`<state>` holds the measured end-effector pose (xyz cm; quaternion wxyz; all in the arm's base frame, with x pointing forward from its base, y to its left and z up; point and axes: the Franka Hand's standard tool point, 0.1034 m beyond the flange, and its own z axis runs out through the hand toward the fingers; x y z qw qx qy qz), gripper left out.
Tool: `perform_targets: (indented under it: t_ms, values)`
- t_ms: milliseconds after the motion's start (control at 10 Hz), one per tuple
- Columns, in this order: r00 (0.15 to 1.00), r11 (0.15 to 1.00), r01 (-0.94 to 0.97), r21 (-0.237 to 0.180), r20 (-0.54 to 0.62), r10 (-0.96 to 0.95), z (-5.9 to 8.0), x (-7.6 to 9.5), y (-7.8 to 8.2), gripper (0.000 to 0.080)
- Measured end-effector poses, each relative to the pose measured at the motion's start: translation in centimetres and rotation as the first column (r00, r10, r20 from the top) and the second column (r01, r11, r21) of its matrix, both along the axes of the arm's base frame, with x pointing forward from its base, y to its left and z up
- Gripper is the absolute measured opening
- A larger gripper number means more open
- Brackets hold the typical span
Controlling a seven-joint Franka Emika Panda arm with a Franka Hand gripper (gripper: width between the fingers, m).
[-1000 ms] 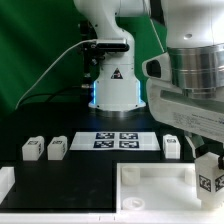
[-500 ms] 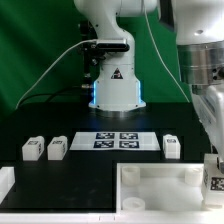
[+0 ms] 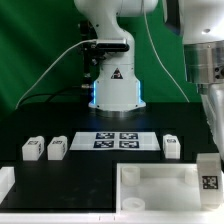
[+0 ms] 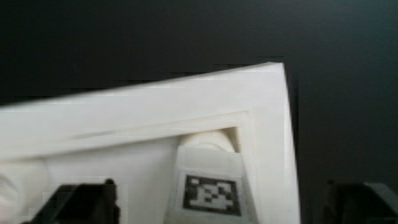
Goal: Assemble one leg
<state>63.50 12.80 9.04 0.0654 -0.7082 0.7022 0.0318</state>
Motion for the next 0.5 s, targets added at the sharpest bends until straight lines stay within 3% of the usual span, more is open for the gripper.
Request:
perform_targets:
  t_ms: [200, 500]
  values:
    - [0.924, 0.924, -0.383, -0.026, 0.007, 0.383, -0.18, 0.04, -0.48, 0.0643]
    - [0.761, 0.762, -0.646, -0.052, 0.038, 0.648, -0.26, 0.17, -0.57, 0.0648]
